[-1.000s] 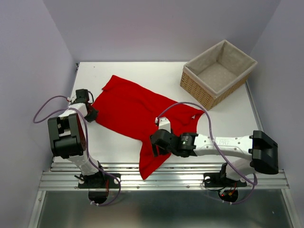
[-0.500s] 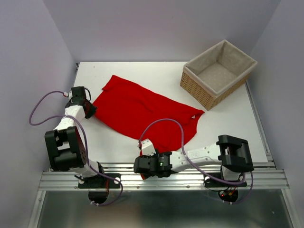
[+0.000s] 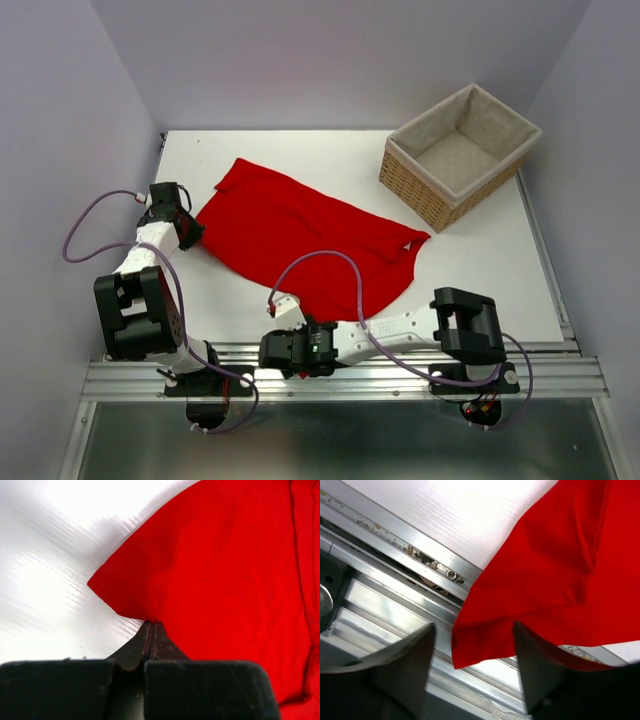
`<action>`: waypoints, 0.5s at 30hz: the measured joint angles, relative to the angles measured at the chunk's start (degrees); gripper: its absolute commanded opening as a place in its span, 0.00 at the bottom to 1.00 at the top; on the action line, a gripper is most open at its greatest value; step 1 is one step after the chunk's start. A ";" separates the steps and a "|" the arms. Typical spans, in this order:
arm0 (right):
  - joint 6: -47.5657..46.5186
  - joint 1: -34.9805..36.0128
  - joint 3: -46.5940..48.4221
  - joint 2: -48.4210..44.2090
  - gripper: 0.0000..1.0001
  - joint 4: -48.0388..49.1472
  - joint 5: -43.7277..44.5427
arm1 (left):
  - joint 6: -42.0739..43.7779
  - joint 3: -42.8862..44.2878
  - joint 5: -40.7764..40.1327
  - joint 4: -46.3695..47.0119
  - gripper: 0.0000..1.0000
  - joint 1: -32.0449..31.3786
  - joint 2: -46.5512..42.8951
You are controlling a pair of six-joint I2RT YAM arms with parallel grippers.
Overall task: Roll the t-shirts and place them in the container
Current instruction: Fold the T-shirt at the center of the board.
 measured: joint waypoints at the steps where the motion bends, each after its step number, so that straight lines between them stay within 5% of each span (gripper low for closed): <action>1: -0.37 0.00 0.63 0.63 0.58 -0.28 0.04 | 0.02 0.00 0.07 0.00 0.00 0.00 0.00; 5: -0.28 0.00 2.60 4.02 0.36 -1.14 0.74 | 0.17 0.00 0.11 -0.02 0.00 0.00 0.00; 9: 0.35 -0.02 2.71 5.20 0.04 -2.75 1.73 | 0.17 0.00 0.15 0.00 0.00 0.00 -0.02; 15: 1.70 0.00 0.87 1.73 0.01 -4.66 4.79 | 0.20 0.00 0.98 -0.04 0.00 0.00 -0.68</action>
